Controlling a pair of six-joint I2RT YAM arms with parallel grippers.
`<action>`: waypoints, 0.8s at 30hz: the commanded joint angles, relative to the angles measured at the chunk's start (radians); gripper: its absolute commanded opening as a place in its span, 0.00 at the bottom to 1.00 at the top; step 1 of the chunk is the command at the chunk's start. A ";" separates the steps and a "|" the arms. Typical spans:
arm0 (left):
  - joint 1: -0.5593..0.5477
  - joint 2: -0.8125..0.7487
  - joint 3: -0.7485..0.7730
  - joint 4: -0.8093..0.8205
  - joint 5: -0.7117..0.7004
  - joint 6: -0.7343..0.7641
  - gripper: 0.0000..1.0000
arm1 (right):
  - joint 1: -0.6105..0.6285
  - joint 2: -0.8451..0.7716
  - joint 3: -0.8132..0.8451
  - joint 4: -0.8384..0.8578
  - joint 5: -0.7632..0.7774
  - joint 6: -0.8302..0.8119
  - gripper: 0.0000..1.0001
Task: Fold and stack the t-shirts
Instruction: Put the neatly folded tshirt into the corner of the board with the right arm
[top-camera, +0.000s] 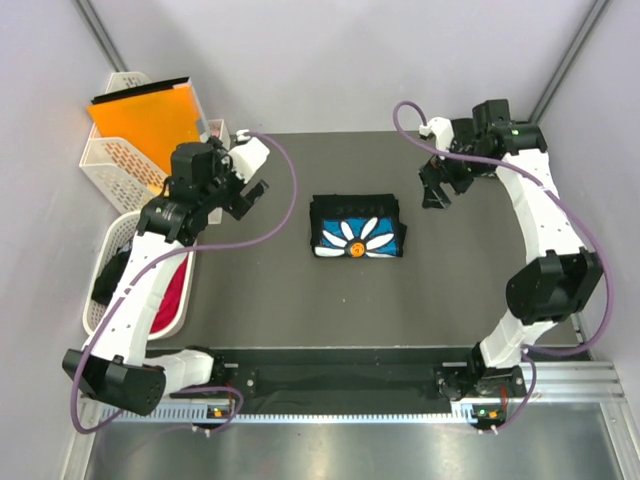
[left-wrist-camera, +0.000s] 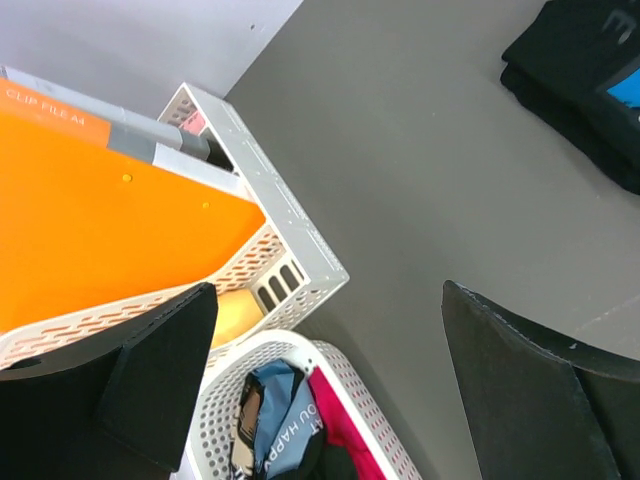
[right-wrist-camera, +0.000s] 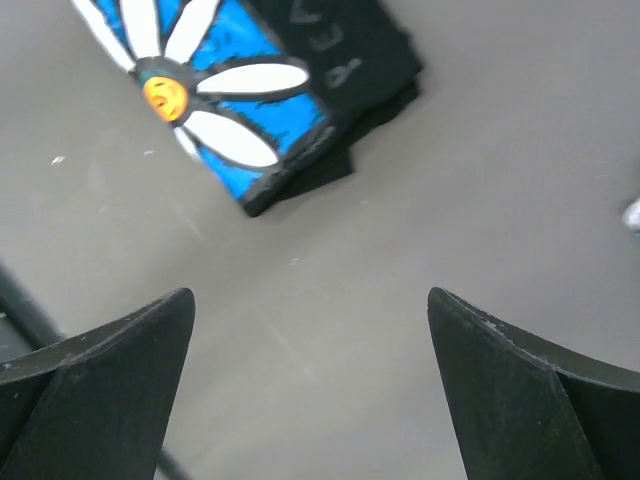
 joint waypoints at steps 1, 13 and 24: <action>0.005 -0.016 -0.003 0.022 -0.029 0.009 0.98 | 0.025 0.100 0.120 -0.171 -0.085 -0.016 1.00; 0.006 -0.062 -0.048 0.052 -0.045 0.023 0.98 | 0.342 -0.349 -0.369 0.545 0.505 0.150 1.00; 0.008 -0.083 -0.092 0.106 -0.105 0.021 0.98 | 0.517 -0.242 -0.381 0.446 0.470 -0.085 1.00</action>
